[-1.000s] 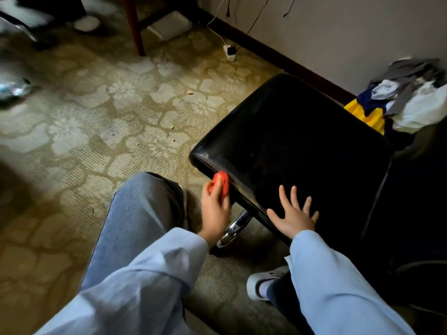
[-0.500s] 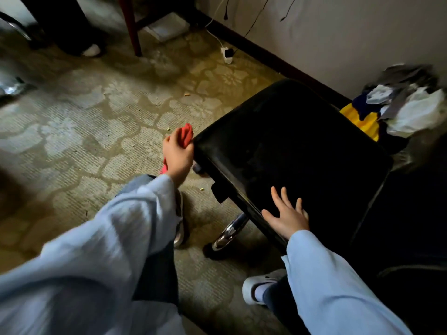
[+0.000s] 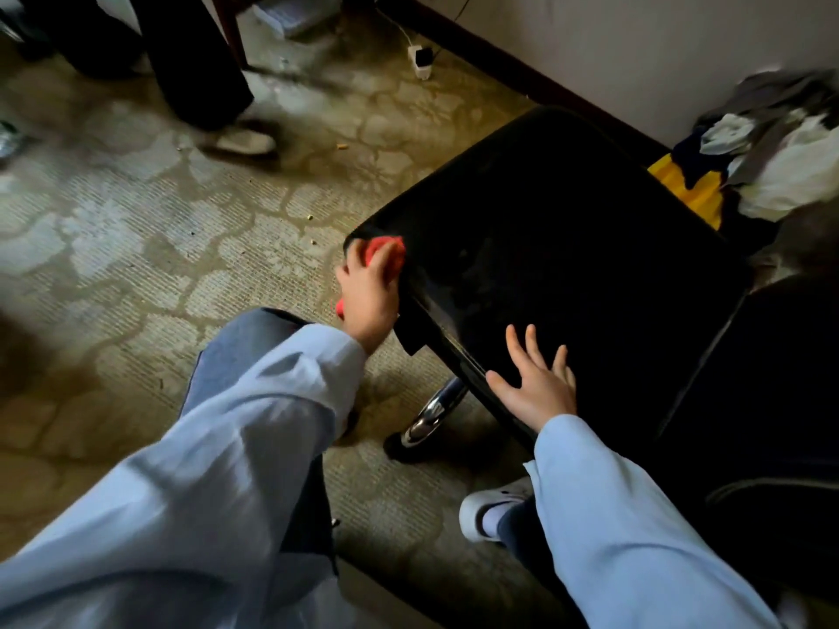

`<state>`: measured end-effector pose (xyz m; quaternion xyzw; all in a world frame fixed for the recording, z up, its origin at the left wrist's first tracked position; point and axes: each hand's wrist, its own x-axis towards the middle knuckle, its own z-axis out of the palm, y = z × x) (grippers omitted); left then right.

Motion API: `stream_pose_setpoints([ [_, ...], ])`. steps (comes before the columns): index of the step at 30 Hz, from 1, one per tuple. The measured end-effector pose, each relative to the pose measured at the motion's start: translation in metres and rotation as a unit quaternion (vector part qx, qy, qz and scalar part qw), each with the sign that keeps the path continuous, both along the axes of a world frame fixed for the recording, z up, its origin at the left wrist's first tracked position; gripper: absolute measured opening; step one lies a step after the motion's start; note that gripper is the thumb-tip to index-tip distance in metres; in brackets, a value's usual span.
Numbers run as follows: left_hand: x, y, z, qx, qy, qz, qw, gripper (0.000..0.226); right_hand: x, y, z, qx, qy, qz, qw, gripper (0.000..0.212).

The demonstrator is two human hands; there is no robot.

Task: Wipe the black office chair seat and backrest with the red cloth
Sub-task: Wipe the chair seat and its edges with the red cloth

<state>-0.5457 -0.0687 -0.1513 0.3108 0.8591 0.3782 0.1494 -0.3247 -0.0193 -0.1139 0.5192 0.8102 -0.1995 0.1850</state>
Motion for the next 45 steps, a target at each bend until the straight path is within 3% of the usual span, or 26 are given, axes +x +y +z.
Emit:
stream_pose_setpoints([
  [5,0.096,-0.028,0.004,0.012,0.087,-0.213,0.973,0.036,0.004,0.001,0.004,-0.016,0.033,-0.008,0.999,0.065],
  [8,0.115,-0.036,0.000,0.026,0.056,-0.275,0.959,0.034,0.017,0.003,0.009,-0.036,0.094,-0.012,0.995,0.062],
  [12,0.068,-0.019,0.001,0.049,0.055,-0.163,0.984,0.037,0.036,0.003,0.006,0.000,0.117,0.015,0.993,0.056],
  [16,-0.013,0.007,-0.005,-0.049,0.093,-0.025,0.994,0.040,0.046,0.000,0.000,0.048,0.103,0.001,0.993,0.052],
  [21,-0.020,0.021,0.005,-0.112,0.093,-0.008,0.989,0.033,0.045,-0.004,-0.007,0.036,0.063,0.009,0.997,0.055],
  [27,0.073,0.011,0.008,-0.103,0.167,-0.133,0.971,0.045,0.050,0.005,-0.008,-0.025,0.119,0.001,0.993,0.062],
  [32,0.165,-0.020,-0.011,-0.045,0.143,-0.299,0.942,0.043,0.053,0.008,-0.010,-0.055,0.226,-0.057,0.971,0.070],
  [35,0.172,-0.036,-0.013,0.022,0.060,-0.365,0.929,0.040,0.058,0.008,-0.008,-0.073,0.276,-0.099,0.953,0.075],
  [37,0.156,-0.039,-0.007,0.084,0.003,-0.326,0.942,0.042,0.060,0.007,-0.008,-0.067,0.284,-0.105,0.951,0.069],
  [40,0.103,-0.032,0.000,0.120,-0.032,-0.134,0.983,0.049,0.058,0.001,-0.011,-0.018,0.246,-0.068,0.967,0.057],
  [42,0.059,-0.028,0.001,0.109,-0.019,-0.020,0.994,0.053,0.054,-0.003,-0.013,0.010,0.206,-0.042,0.978,0.053],
  [45,-0.001,-0.025,0.005,0.061,0.001,0.092,0.994,0.041,0.052,-0.004,-0.016,0.039,0.174,-0.031,0.984,0.054],
])
